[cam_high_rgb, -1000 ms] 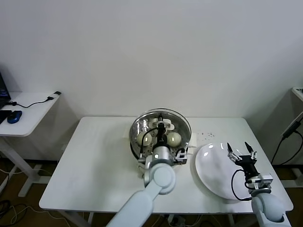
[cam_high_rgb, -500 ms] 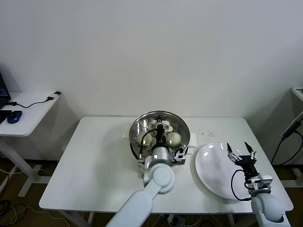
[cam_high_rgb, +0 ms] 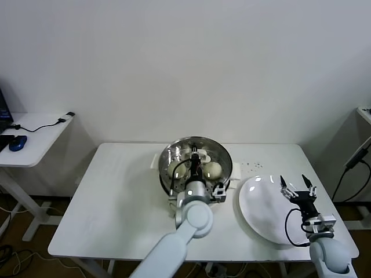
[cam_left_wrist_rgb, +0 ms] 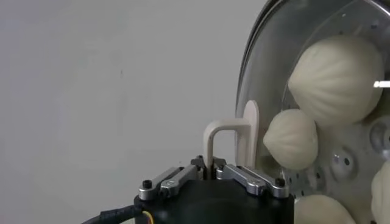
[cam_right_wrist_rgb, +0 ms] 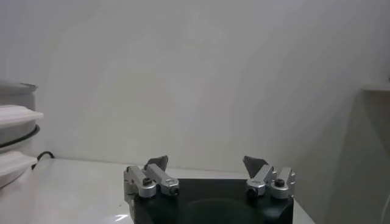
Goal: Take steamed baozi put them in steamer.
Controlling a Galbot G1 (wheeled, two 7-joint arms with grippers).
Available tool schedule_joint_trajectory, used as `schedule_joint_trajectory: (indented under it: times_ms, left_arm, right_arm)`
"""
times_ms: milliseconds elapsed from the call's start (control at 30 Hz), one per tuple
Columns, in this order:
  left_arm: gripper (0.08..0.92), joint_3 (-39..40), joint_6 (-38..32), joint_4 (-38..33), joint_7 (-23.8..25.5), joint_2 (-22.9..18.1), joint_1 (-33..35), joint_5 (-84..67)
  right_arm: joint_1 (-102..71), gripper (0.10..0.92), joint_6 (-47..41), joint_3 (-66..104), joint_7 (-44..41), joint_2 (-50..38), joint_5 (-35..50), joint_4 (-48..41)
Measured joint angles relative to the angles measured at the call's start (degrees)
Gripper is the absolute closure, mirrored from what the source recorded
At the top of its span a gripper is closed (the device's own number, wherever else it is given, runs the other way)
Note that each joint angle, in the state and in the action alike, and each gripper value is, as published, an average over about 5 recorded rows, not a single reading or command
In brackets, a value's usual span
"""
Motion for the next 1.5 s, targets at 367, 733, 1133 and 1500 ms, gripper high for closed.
schedule_joint_trajectory:
  times_ms: [367, 733, 1133, 1500]
  left_arm:
    - [0.812, -0.1, -0.1, -0.6, 0.6, 0.3, 0.4, -0.4]
    - [0.5, 0.0, 0.0, -4.6, 3.2, 2.8, 1.1, -0.8]
    - [0.19, -0.3, 0.0, -14.4, 2.3, 7.9, 4.9, -6.7]
    - [0.177, -6.4, 0.0, -26.7, -6.3, 15.8, 12.9, -23.6]
  right_arm:
    - [0.0, 0.203, 0.0, 0.2, -0.1, 0.2, -0.2, 0.0]
    - [0.1, 0.203, 0.0, 0.5, -0.2, 0.2, -0.2, -0.1]
    - [0.5, 0.203, -0.3, 0.9, -0.2, 0.3, -0.3, -0.2]
    - [0.2, 0.203, -3.0, 1.2, -0.3, 0.3, -2.4, 1.0]
